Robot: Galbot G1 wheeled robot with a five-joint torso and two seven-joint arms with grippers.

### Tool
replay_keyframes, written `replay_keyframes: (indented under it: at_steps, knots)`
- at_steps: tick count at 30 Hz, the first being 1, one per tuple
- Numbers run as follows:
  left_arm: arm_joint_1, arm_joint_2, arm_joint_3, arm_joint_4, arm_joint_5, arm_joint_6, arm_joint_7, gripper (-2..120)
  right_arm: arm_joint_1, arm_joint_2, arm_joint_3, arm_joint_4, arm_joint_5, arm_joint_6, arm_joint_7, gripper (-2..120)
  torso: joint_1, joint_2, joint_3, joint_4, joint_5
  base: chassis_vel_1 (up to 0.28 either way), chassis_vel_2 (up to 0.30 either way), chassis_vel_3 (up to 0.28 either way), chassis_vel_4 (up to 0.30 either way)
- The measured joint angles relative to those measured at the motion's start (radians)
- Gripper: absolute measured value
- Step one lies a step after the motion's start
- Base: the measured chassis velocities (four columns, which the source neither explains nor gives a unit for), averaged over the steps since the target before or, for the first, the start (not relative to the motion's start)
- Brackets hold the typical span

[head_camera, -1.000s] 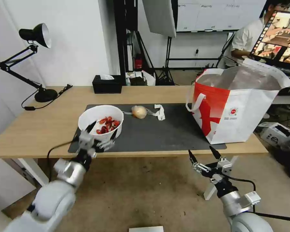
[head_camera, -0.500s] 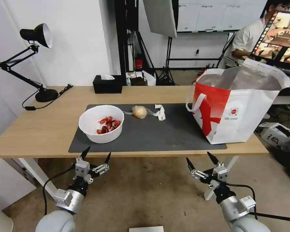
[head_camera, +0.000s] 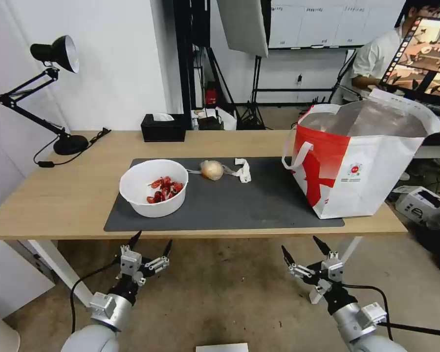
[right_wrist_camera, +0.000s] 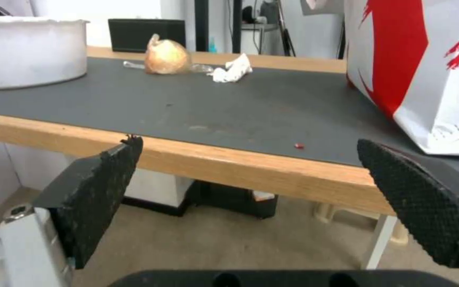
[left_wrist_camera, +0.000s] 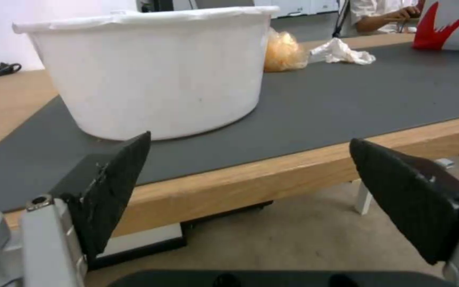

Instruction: Pick up the trash from the table and place it into the takeout bag.

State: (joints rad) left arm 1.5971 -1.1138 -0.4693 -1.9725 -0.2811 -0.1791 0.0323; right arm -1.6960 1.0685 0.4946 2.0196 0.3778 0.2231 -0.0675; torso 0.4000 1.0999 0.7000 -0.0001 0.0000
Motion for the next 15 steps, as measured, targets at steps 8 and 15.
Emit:
replay_keyframes:
  at_steps: [8, 15]
  knots:
    - [0.007, -0.003, 0.003, 0.001, 0.001, -0.008, 0.001, 100, -0.004, 0.0, -0.001, 0.002, -0.001, -0.003, 0.001, 100, 0.0, 0.0, 0.0, 0.0001, 0.0, 0.0, 0.0, 0.0, 0.0]
    - [0.01, -0.002, 0.001, 0.001, 0.001, -0.011, 0.002, 100, -0.007, 0.0, -0.001, 0.002, -0.002, -0.003, 0.001, 100, 0.0, 0.0, 0.0, 0.0001, 0.0, 0.0, 0.0, 0.0, 0.0]
